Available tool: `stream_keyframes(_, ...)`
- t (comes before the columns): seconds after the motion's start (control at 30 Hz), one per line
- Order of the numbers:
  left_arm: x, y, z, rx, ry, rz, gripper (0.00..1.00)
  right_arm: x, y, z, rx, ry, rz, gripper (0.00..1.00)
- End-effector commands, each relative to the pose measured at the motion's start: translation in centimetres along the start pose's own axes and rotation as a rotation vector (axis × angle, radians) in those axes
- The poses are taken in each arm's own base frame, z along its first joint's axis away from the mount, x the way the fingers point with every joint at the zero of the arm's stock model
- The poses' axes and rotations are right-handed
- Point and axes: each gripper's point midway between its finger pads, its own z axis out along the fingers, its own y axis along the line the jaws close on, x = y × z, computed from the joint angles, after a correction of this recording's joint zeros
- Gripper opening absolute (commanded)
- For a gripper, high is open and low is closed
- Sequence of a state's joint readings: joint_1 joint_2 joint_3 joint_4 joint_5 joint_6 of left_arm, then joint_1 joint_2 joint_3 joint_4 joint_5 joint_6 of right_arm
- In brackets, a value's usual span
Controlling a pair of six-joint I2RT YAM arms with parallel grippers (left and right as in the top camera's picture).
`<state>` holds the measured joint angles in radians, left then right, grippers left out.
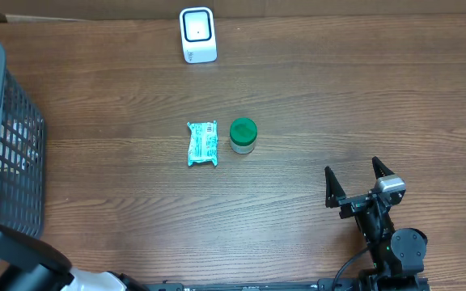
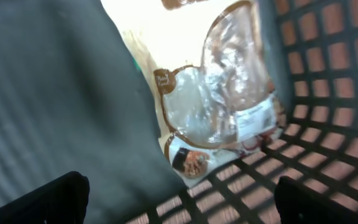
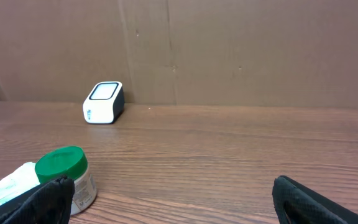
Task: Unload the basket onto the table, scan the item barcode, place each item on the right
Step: 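Return the left gripper into the basket and grasp the brown pouch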
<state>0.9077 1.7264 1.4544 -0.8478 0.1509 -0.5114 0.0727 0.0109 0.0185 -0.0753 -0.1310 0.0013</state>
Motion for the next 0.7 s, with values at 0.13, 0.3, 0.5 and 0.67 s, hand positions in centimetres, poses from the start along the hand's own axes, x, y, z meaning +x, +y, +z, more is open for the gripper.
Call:
stream_keyframes(0.13,1.3,1.2,6.2,-0.018,0.102,-0.005,0.99,0.3,0.2,0.0,-0.01,0.0,0.004,1.0)
stream_keyframes(0.3,1.1,0.2,9.6,0.064,0.118,0.051,1.0,0.3,0.2,0.0,-0.01,0.0,0.004,1.0)
stream_keyframes(0.5,1.0,-1.7,12.1,0.176,0.127,0.067,1.0,0.3,0.2,0.0,-0.01,0.0,0.004,1.0)
stream_keyframes(0.67,1.1,-2.8,13.1,0.199,0.11,0.109,0.98,0.3,0.2,0.0,-0.009,0.0,0.005,1.0)
